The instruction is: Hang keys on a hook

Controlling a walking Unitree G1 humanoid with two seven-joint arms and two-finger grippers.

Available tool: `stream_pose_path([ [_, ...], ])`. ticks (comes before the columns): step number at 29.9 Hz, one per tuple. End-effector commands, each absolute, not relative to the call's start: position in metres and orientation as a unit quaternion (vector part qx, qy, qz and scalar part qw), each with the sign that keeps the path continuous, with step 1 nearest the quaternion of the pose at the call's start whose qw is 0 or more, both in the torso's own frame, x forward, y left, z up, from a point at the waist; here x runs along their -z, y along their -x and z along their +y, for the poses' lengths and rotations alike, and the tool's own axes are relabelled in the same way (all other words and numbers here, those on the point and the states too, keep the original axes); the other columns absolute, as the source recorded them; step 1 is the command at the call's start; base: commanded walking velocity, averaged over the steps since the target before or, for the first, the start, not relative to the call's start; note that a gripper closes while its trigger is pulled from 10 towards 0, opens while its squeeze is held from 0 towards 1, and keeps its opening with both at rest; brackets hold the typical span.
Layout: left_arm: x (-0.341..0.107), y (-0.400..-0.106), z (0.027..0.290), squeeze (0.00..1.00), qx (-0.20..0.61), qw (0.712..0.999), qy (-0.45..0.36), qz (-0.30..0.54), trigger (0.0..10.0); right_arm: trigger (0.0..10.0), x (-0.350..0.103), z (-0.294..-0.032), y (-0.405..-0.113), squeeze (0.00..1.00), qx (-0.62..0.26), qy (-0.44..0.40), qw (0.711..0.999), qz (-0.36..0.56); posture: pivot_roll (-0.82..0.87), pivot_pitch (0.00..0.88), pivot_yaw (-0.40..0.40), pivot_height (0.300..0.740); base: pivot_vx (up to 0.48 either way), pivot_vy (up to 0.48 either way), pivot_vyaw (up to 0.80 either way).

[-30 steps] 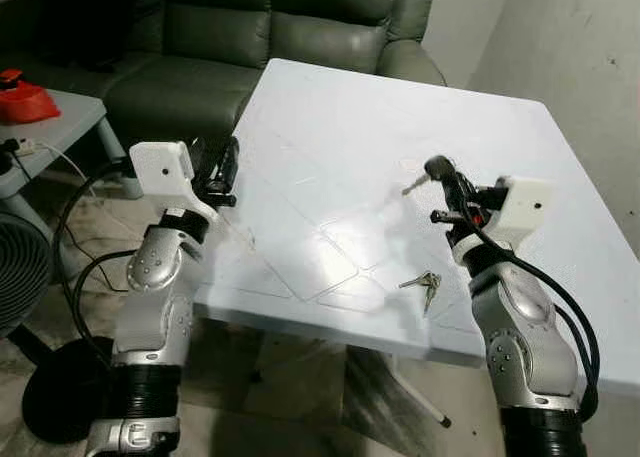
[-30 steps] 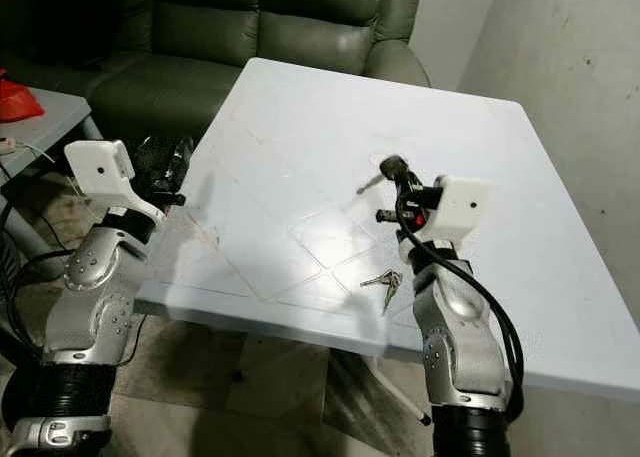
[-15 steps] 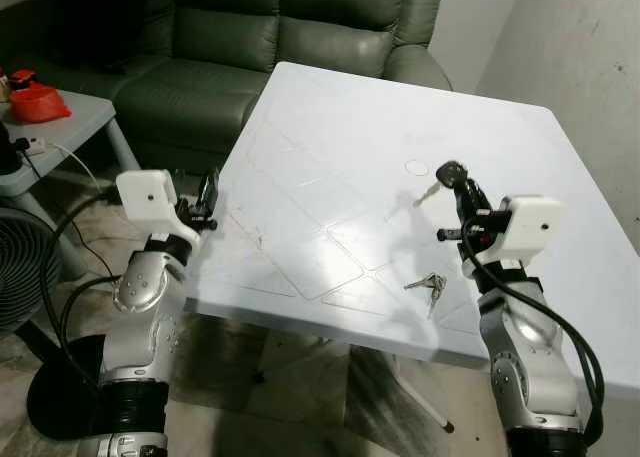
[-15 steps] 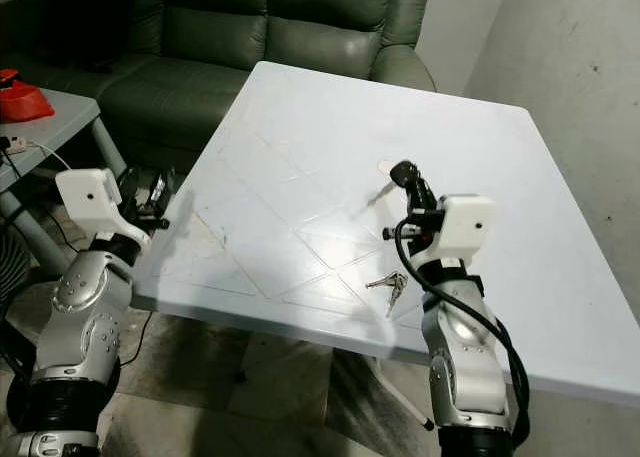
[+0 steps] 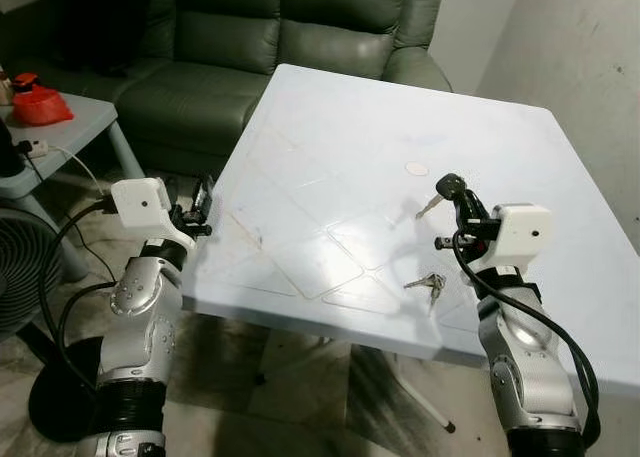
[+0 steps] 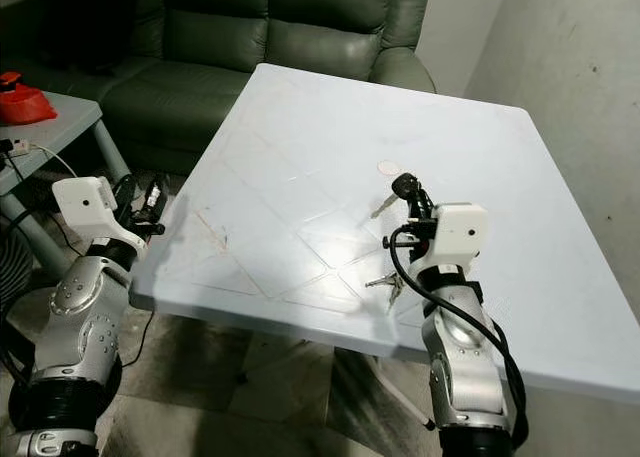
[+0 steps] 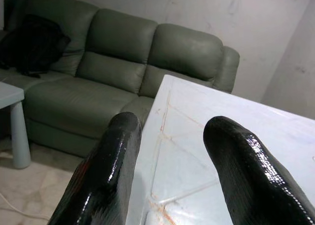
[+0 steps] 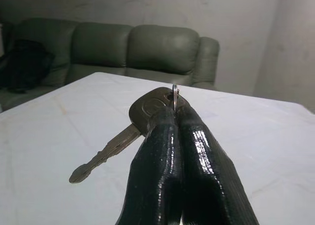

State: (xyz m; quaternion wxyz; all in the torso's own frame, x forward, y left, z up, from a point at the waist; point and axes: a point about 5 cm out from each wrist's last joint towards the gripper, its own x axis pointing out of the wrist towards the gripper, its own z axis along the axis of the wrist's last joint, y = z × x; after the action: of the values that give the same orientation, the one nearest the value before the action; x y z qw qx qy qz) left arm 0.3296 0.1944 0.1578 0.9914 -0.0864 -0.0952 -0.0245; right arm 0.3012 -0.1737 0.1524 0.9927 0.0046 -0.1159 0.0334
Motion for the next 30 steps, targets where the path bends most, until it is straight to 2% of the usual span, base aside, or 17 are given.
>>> stream_pose_path([
  [1, -0.1629, -0.3336, 0.1927, 0.0, 0.025, 0.991, 0.078, -0.102, 10.0, 10.0, -0.1528, -0.1771, -0.3027, 0.0, -0.022, 0.0, 0.994, -0.111, -0.14, 0.0, -0.059, 0.74, 0.0, 0.0, -0.77],
  [14, -0.164, -0.3368, 0.1929, 0.0, 0.025, 0.99, 0.089, -0.104, 10.0, 10.0, -0.1524, -0.1758, -0.3053, 0.0, -0.022, 0.007, 0.994, -0.109, -0.14, 0.0, -0.063, 0.74, 0.0, 0.0, -0.77],
  [20, -0.1635, -0.3378, 0.193, 0.0, 0.023, 0.991, 0.086, -0.1, 10.0, 10.0, -0.1518, -0.1756, -0.306, 0.0, -0.021, 0.01, 0.994, -0.105, -0.14, 0.0, -0.064, 0.74, 0.0, 0.386, -0.77],
  [30, -0.1636, -0.3397, 0.1895, 0.0, 0.026, 0.991, 0.088, -0.098, 10.0, 10.0, -0.1499, -0.1753, -0.306, 0.0, -0.021, 0.014, 0.995, -0.1, -0.14, 0.0, -0.062, 0.74, 0.0, 0.0, -0.77],
])
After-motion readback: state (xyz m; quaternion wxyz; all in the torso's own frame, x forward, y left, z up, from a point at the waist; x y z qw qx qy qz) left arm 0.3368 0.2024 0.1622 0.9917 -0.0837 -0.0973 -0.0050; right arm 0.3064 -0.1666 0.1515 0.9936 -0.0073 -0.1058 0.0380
